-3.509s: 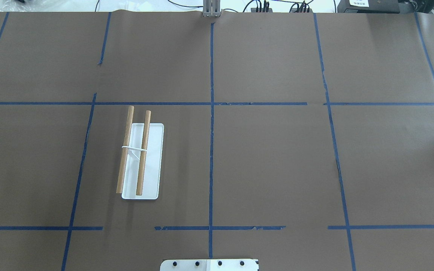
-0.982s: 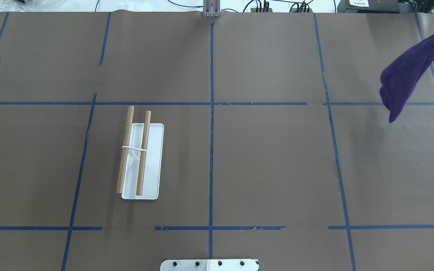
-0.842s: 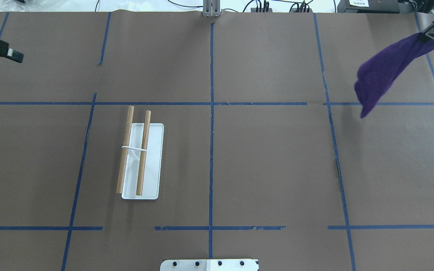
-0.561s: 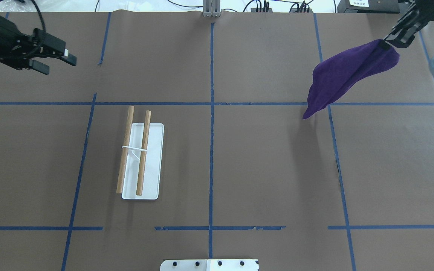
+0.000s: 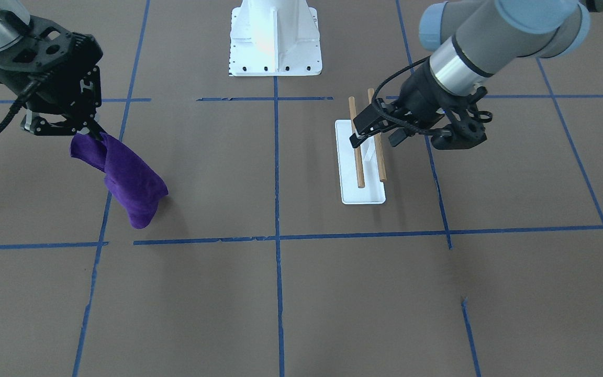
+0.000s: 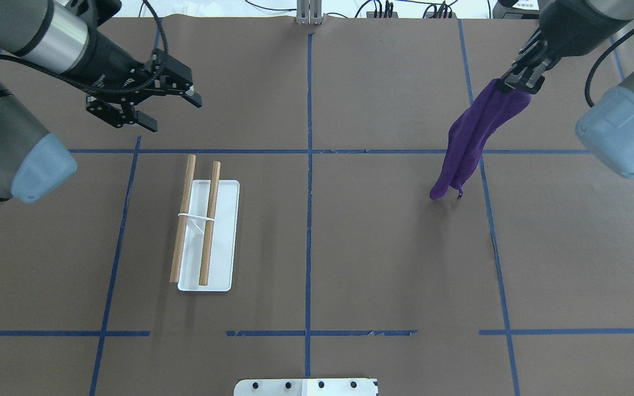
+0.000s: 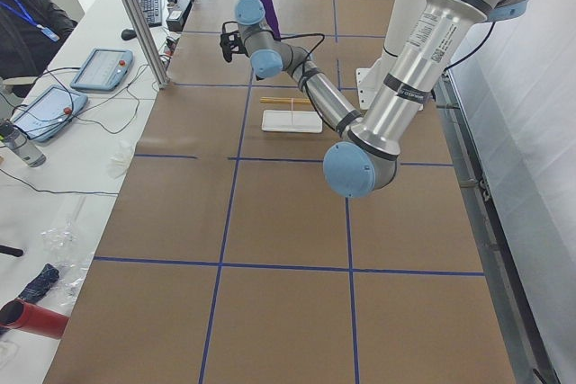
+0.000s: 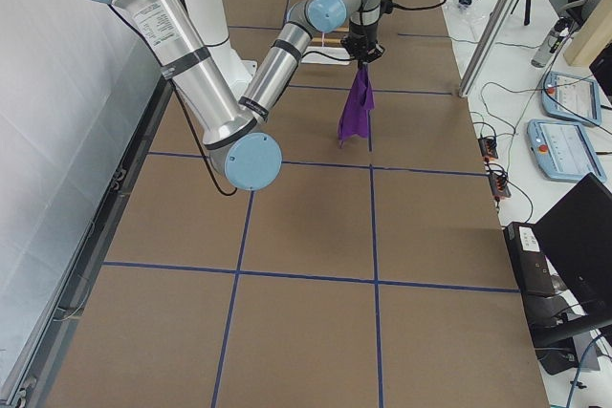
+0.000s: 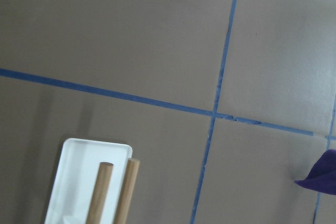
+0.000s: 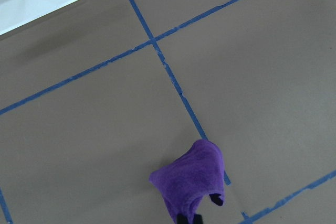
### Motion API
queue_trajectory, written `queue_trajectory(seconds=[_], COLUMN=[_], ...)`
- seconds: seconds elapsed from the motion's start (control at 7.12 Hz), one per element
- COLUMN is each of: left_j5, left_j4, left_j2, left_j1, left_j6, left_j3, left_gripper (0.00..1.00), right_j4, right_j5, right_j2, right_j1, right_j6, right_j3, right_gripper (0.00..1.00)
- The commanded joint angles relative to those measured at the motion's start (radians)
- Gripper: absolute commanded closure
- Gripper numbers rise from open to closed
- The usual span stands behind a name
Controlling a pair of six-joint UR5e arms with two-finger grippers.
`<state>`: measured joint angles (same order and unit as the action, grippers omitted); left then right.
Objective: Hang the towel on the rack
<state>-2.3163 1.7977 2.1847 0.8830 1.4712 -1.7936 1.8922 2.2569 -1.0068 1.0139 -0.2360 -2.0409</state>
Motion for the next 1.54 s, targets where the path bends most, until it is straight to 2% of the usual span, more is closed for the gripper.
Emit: queue_trajectory(seconds=[0.0,0.14,0.42,0.56,0.7,1.4], left_j5=[0.051,0.051,0.048,0.048,0.048,0.048], left_j4=[-0.054,-0.049,-0.041,-0.035,0.0,0.032], left_j2=[0.13,0.171,0.214,0.251,0.263,0.283], left_j1=[-0.051,-0.061,-0.091,-0.104,-0.113,-0.185], left_j6=[0.12,0.162,0.216,0.284,0.378,0.491], left_j3=[0.106,0.153,0.187,0.213,0.226,0.237], left_gripper=[0.0,0.0,0.0,0.04,0.1,0.1], right_j4=[-0.013,-0.059,-0.108,-0.161,-0.171,-0.183], right_j5=[-0.055,-0.092,-0.128,-0.147,-0.175,-0.178], right_j2=[0.022,0.025,0.027,0.027,0.033,0.089], right_j1=[-0.101,-0.145,-0.22,-0.244,-0.265,-0.281], right_j6=[0.084,0.157,0.24,0.304,0.338,0.363], right_j3=[-0.036,-0.051,-0.077,-0.076,-0.079,-0.073], right_gripper=[1.0,1.0,1.0,1.0,1.0,1.0])
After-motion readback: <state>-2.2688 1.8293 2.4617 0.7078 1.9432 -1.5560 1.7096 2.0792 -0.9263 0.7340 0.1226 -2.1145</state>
